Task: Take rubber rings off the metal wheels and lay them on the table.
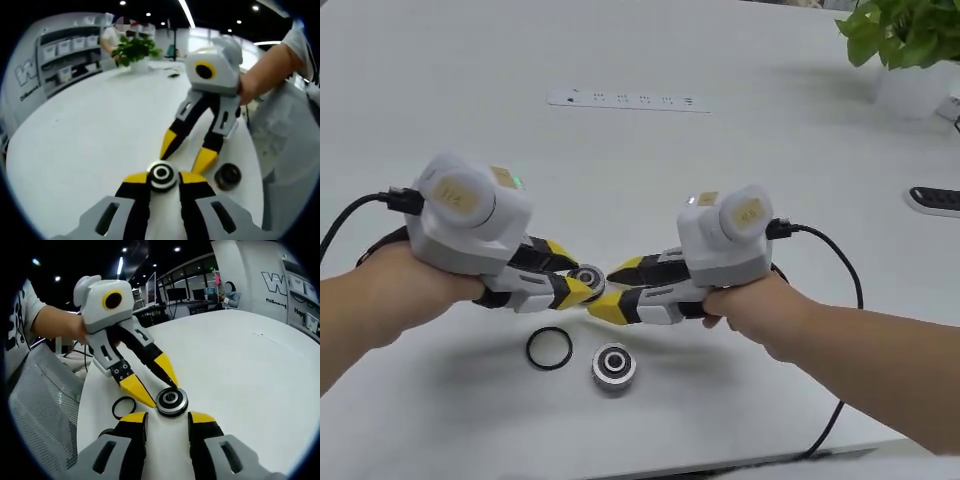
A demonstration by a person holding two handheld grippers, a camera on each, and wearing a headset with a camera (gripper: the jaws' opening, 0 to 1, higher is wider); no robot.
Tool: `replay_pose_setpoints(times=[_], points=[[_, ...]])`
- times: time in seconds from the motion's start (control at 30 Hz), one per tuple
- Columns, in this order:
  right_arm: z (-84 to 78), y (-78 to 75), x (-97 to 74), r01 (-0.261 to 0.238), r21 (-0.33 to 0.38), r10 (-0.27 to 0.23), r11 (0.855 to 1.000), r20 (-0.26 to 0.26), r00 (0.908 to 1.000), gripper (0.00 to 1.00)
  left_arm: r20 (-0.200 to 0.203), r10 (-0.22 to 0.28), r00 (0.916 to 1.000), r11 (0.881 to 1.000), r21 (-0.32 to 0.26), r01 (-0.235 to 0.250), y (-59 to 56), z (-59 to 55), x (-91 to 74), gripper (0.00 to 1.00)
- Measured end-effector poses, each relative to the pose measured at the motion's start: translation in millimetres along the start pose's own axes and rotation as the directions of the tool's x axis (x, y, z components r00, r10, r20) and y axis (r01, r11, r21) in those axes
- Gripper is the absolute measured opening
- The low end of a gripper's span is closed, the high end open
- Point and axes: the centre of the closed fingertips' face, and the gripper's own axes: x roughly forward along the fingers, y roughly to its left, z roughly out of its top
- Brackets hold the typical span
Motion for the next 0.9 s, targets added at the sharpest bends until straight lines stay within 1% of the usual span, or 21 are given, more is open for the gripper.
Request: replay_pose_setpoints(times=[0.2, 0.3, 0.33, 0.37, 0.5, 0.57, 0.9], points=[[1.1, -0.9, 0.4, 0.002, 0.001, -0.002, 1.000, 0.004, 1.0000, 0.29, 0.000, 0.003, 1.0000, 1.000, 0.011, -0.003, 0.8, 0.7, 1.7, 0.19], [2.3, -1.5, 1.2, 0.003, 0.001, -0.003, 1.000, 0.008, 1.0000, 0.29, -0.004, 0.008, 1.0000, 0.999, 0.034, -0.008, 1.2, 0.7, 2.1, 0.17], [2.6, -1.6, 1.4, 0.004, 0.001, -0.004, 1.000, 0.008, 1.0000, 0.29, -0.011, 0.003, 0.9999, 0.999, 0.033, -0.002, 0.2, -0.5, 2.2, 0.17], [3.0, -2.0, 1.7, 0.005, 0.000, -0.005, 1.000, 0.010, 0.9999, 0.29, -0.005, 0.006, 1.0000, 0.999, 0.031, -0.005, 0.5, 0.6, 2.9, 0.17], [4.0, -2.2, 3.1, 0.007, 0.000, -0.007, 1.000, 0.012, 0.9999, 0.29, -0.002, 0.017, 0.9998, 1.000, 0.026, -0.017, 2.0, 0.8, 3.9, 0.14], [4.6, -2.5, 3.8, 0.011, 0.000, -0.011, 1.000, 0.016, 0.9998, 0.30, -0.002, 0.016, 0.9999, 0.999, 0.034, -0.015, 1.6, 1.0, 4.0, 0.14], [7.7, -1.9, 11.0, 0.023, -0.004, -0.023, 1.000, 0.023, 0.9995, 0.30, 0.006, 0.028, 0.9996, 0.999, 0.016, -0.028, 1.8, 1.5, 4.8, 0.14]])
